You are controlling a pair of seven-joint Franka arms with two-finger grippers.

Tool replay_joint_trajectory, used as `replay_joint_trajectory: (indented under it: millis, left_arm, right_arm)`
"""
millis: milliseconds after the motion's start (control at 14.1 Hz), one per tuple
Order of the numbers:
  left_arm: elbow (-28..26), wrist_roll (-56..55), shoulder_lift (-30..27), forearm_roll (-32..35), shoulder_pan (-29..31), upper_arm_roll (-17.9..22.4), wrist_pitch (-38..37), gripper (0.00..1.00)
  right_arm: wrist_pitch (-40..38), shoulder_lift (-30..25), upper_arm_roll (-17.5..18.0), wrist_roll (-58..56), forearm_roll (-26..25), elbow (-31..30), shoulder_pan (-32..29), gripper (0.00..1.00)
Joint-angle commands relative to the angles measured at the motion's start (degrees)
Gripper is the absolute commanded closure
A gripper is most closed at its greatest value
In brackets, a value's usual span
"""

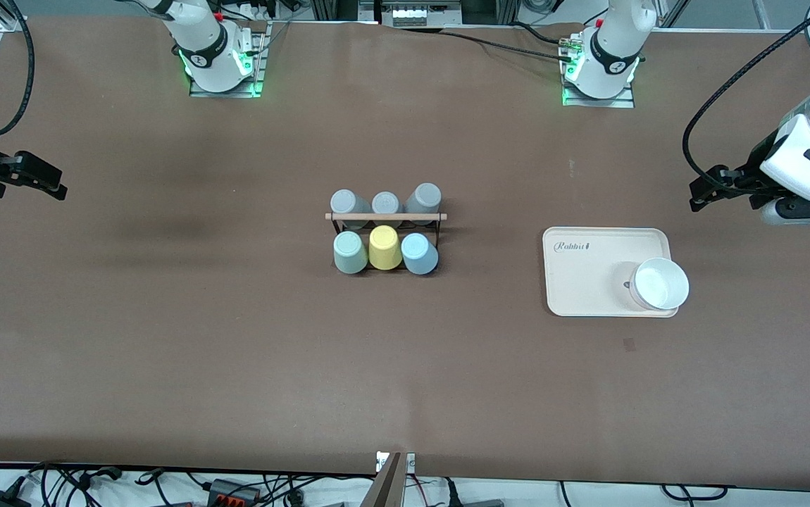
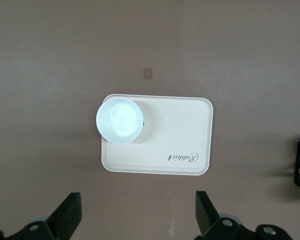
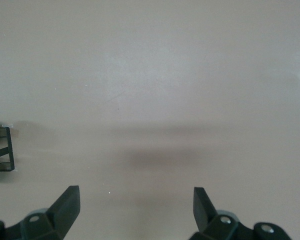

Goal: Hang scattered cups on rack with three cups

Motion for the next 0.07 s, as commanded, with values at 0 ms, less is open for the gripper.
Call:
replay_joint_trajectory:
  millis: [0]
  left_arm:
    - [-0.39, 1.32, -0.76, -0.55, 0.55, -0.20, -0.21, 0.00]
  right_arm:
    - [-0.23, -1.13, 0.27, -1.14, -0.04, -0.94, -0.31, 0.00]
